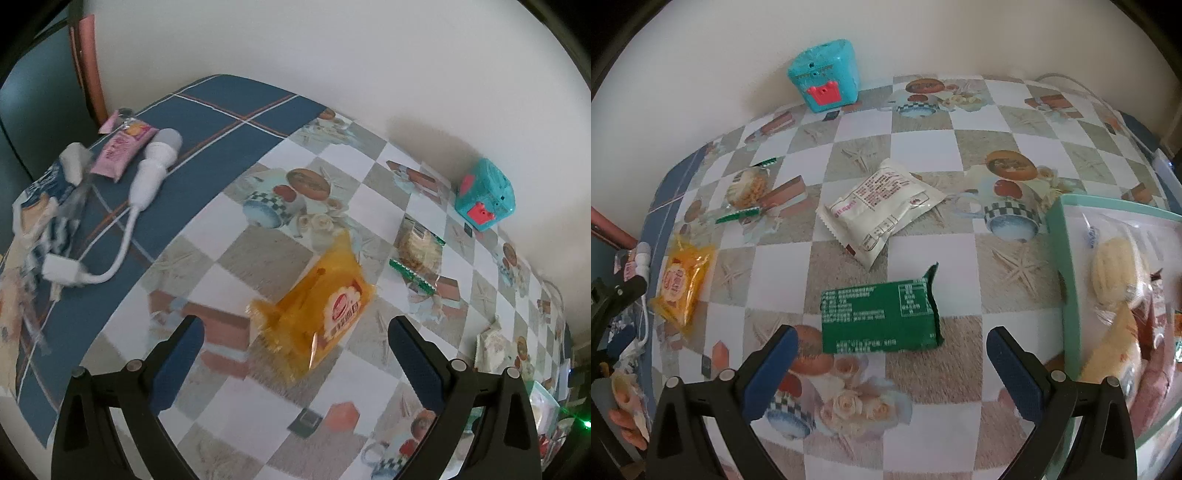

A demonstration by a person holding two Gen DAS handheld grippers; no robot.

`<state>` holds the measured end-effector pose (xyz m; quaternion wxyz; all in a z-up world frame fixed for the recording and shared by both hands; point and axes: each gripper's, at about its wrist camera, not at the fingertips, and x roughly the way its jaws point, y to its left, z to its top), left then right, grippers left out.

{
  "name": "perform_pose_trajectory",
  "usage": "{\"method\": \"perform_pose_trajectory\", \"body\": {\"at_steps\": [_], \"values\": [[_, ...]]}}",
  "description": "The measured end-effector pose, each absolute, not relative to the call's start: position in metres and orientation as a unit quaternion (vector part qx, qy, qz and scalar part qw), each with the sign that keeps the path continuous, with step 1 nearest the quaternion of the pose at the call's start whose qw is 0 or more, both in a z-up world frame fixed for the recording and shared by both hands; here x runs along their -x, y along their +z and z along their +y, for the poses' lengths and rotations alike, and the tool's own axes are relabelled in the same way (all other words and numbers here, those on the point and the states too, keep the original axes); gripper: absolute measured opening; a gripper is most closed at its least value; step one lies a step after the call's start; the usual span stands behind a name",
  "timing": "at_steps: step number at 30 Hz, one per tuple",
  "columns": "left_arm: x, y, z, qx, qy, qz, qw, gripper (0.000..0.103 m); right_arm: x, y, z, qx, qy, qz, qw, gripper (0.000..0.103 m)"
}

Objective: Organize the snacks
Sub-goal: 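Move both open tools back over the remaining snacks on the table, then grasp the yellow bread bag with the left tool while the right tool grasps the green biscuit pack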

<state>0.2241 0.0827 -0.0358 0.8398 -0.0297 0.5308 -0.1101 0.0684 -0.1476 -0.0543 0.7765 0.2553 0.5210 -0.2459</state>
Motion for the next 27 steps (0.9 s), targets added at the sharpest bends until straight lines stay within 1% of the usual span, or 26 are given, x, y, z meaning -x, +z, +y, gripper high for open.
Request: {"method": "perform_pose_trajectory", "body": {"at_steps": [6, 12, 16, 19, 21, 22, 23, 24, 25, 27], "values": [[-0.238, -0.054, 0.079, 0.027, -0.101, 0.521, 0.847, 0.100, -0.078, -0.072, -0.150, -0.258, -0.242, 0.535, 0.767, 0.103], [-0.244, -0.071, 0.069, 0.030, -0.115, 0.529, 0.840, 0.100, -0.080, -0.081, -0.153, -0.253, -0.252, 0.537, 0.764, 0.103], [-0.246, -0.074, 0.069, 0.052, -0.115, 0.532, 0.838, 0.100, -0.079, -0.081, -0.153, -0.253, -0.254, 0.533, 0.766, 0.103], [-0.245, -0.071, 0.067, 0.046, -0.118, 0.525, 0.841, 0.099, -0.080, -0.081, -0.152, -0.252, -0.257, 0.533, 0.766, 0.101], [-0.244, -0.069, 0.065, 0.040, -0.122, 0.523, 0.843, 0.094, -0.079, -0.079, -0.151, -0.251, -0.254, 0.530, 0.769, 0.096], [-0.244, -0.069, 0.064, 0.040, -0.124, 0.523, 0.843, 0.083, -0.079, -0.078, -0.150, -0.248, -0.253, 0.529, 0.771, 0.090], [-0.244, -0.068, 0.064, 0.040, -0.123, 0.523, 0.842, 0.076, -0.080, -0.077, -0.149, -0.244, -0.252, 0.529, 0.773, 0.085], [-0.244, -0.068, 0.065, 0.044, -0.125, 0.524, 0.841, 0.076, -0.080, -0.076, -0.147, -0.241, -0.251, 0.529, 0.774, 0.081], [-0.244, -0.067, 0.065, 0.046, -0.127, 0.523, 0.841, 0.072, -0.081, -0.075, -0.146, -0.238, -0.252, 0.529, 0.775, 0.074], [-0.243, -0.065, 0.067, 0.050, -0.131, 0.522, 0.841, 0.066, -0.081, -0.074, -0.146, -0.237, -0.251, 0.530, 0.775, 0.073]]}}
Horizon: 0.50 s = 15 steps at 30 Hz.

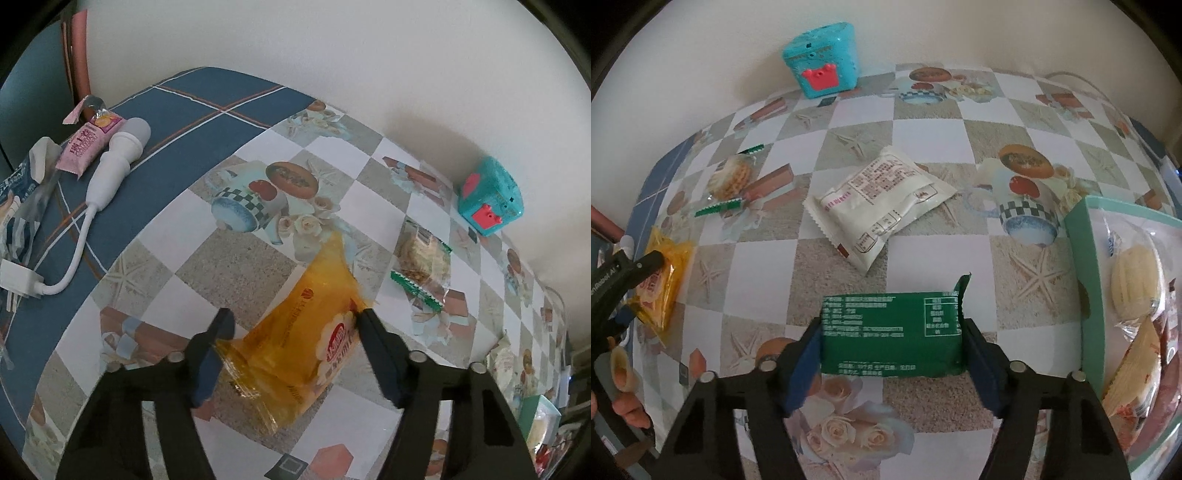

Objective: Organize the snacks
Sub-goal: 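Grasp the yellow bread bag with the left tool while the right tool grasps the green biscuit pack, then carry the yellow bag with the left tool into the tray while the right tool carries the green pack there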

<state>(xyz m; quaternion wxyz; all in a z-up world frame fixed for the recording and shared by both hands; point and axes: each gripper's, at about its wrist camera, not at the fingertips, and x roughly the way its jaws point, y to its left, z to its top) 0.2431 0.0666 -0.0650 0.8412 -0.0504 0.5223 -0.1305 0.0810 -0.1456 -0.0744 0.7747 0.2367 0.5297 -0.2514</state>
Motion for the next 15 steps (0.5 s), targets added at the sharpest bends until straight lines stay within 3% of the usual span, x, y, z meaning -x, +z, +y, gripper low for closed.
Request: {"method": "perform_pose_trajectory", "body": {"at_steps": [5, 15], "values": [[-0.240, -0.059, 0.072, 0.059, -0.128, 0.524, 0.840, 0.050, -0.079, -0.072, -0.148, -0.238, -0.253, 0.533, 0.771, 0.071], [-0.222, -0.038, 0.079, 0.056, -0.103, 0.537, 0.836, 0.040, -0.062, -0.049, -0.150, -0.248, -0.261, 0.529, 0.768, 0.071]]}}
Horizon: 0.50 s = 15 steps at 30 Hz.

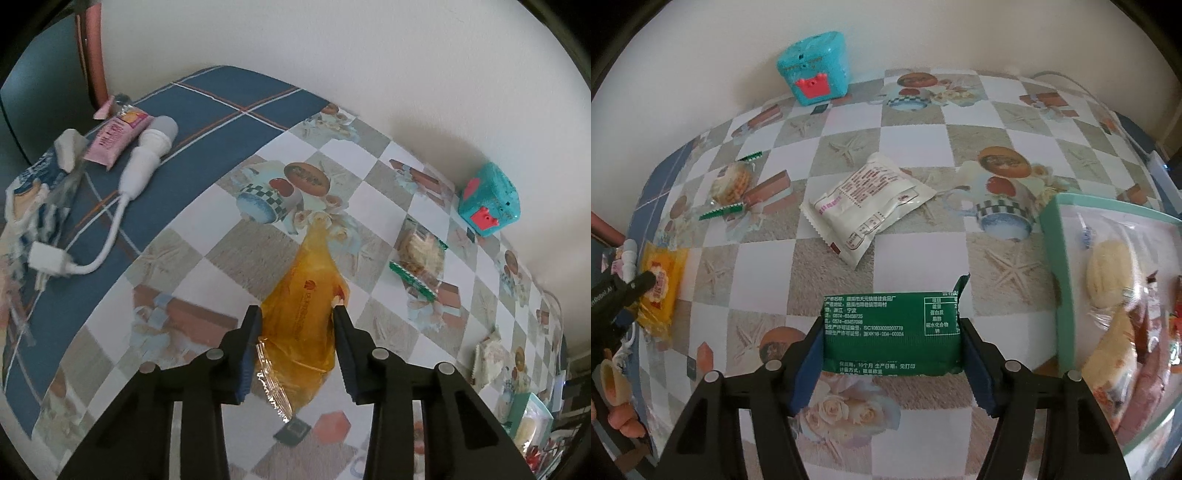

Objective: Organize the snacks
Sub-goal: 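Carry the yellow bag with the left tool into the tray while the right tool carries the green pack there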

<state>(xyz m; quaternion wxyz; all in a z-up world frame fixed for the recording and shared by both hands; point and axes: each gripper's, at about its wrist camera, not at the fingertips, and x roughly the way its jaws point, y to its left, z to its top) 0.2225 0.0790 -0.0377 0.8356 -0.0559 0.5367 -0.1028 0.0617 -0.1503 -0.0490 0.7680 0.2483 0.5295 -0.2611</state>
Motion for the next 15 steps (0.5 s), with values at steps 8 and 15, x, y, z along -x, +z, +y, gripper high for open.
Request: {"method": "perform_pose_trajectory", "body": {"at_steps": [8, 15], "values": [[-0.189, 0.000, 0.072, 0.068, -0.113, 0.525, 0.841, 0.039, -0.036, -0.014, -0.148, -0.256, -0.266, 0.512, 0.776, 0.071], [-0.143, 0.035, 0.047, 0.023, -0.136, 0.498, 0.856, 0.039, -0.001, 0.006, -0.154, -0.266, -0.277, 0.493, 0.781, 0.071]]}}
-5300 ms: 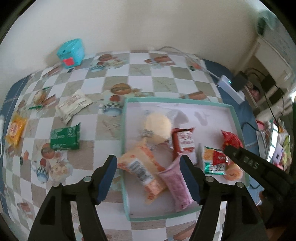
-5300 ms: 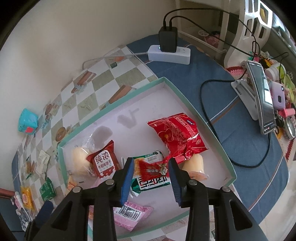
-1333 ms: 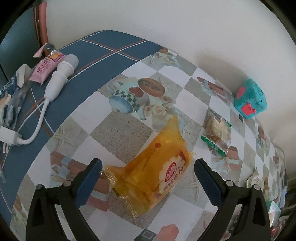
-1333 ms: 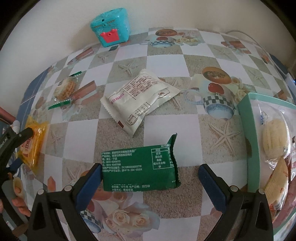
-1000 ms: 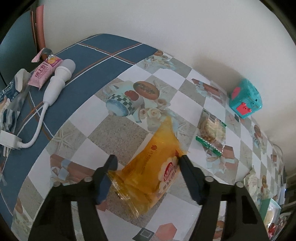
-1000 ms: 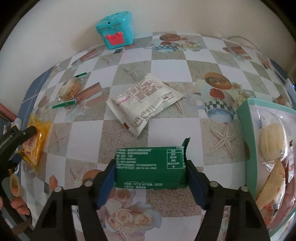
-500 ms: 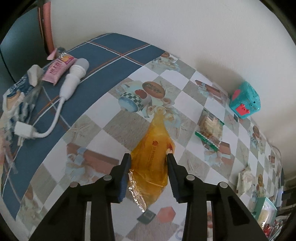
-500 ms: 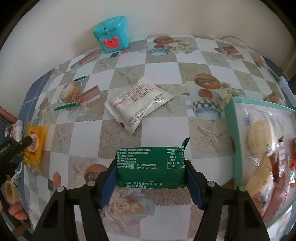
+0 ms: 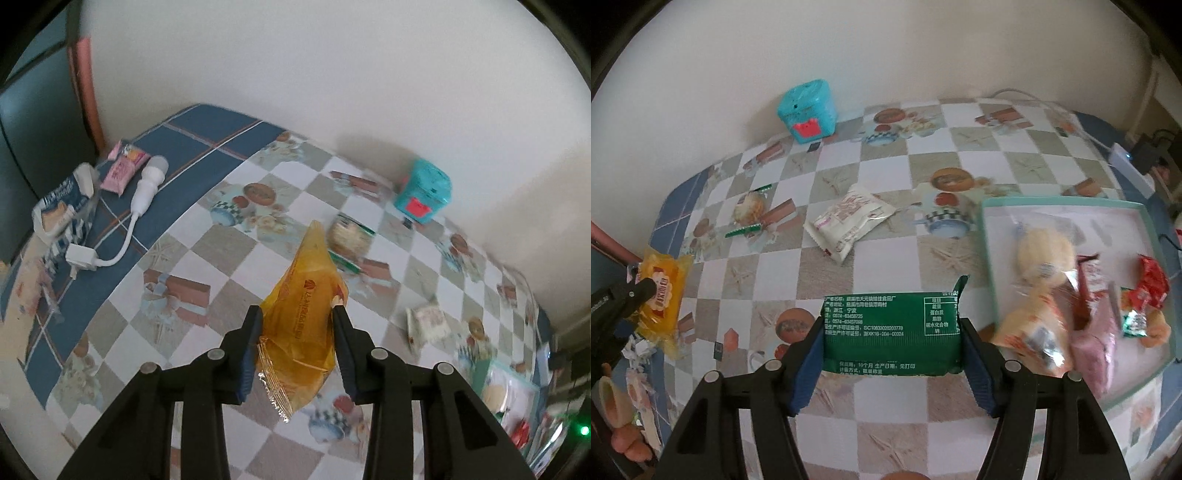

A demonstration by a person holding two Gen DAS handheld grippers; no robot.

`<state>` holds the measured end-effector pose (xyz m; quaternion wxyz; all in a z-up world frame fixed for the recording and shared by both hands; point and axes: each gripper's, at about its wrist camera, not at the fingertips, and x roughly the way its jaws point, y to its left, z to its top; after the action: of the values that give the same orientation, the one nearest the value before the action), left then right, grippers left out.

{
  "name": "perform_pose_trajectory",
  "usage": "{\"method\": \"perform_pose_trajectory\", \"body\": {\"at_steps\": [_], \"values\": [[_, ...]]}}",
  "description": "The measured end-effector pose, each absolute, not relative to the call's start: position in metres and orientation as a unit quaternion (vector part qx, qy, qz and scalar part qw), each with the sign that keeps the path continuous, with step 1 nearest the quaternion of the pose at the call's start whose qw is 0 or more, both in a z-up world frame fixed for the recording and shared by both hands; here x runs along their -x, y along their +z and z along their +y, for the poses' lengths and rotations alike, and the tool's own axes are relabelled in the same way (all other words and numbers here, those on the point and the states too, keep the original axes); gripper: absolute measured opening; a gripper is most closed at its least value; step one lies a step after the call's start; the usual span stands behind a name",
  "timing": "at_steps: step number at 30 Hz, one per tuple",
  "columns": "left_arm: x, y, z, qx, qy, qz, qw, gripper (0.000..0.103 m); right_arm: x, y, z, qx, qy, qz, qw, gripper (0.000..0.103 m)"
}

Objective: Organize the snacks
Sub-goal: 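Carry the yellow bag with the left tool into the tray while the right tool carries the green pack there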

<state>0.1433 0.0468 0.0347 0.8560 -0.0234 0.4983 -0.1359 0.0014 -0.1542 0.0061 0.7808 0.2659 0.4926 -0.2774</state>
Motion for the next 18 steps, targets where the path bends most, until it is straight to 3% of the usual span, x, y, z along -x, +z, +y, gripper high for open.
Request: {"method": "perform_pose_trajectory", "body": {"at_steps": [18], "values": [[-0.076, 0.065, -0.007, -0.002, -0.188, 0.476, 0.859, 0.039, 0.063, 0.030, -0.192, -0.305, -0.309, 0.459, 0.776, 0.071]]}}
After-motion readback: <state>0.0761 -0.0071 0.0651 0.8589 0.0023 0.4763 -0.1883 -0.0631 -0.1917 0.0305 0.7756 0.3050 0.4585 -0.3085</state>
